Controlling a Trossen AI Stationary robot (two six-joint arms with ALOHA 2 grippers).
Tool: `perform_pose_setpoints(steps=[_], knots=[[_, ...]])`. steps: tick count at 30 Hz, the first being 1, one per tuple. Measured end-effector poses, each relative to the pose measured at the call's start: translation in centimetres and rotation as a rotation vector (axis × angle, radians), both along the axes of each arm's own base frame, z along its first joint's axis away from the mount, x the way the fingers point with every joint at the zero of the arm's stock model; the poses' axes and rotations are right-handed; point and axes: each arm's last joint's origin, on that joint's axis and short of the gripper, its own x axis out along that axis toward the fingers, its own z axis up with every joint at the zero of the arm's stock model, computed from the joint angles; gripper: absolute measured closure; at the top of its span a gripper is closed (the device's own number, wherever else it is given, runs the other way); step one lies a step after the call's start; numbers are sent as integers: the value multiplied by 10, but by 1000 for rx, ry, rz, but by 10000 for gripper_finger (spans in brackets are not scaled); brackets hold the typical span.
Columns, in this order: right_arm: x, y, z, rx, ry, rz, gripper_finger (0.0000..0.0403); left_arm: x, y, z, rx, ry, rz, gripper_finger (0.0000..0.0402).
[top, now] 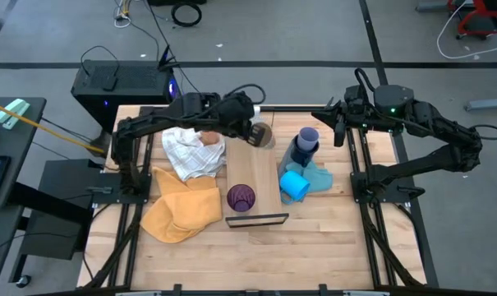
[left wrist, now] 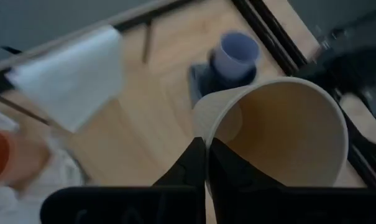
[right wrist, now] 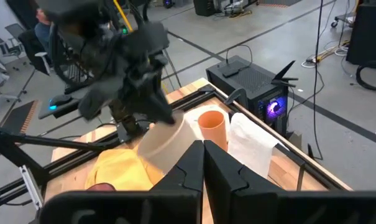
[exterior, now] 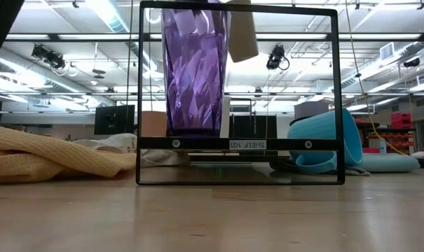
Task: Stack small to large cups/mugs on shelf
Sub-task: Put the brown cup on the shelf
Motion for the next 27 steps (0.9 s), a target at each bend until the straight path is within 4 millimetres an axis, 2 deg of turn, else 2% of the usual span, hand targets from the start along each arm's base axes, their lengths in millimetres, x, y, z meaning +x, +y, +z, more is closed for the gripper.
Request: perform_pose_setpoints(steps=[6,8,11,17,21,23,27], knots=[[0,0,0,-1,0,0,388,27,-2,18,10,-302,-120,391],[0,0,0,0,1,-1,388,22,-1,25,-1,-335,-158,391],[0,0,0,0,1,0,388,0,-1,43,-2,-358,-169,391],[0,0,0,1,0,-3,388,-74,-5,98,102,-478,-116,391],[-1,-4,0,4,-1,-26,388,-112,-12,127,159,-618,-122,391],[-1,-6,0,4,-1,-39,388,-125,-17,134,144,-654,-156,392],[-2,-9,0,5,0,-62,388,-138,-30,136,84,-648,-199,392]])
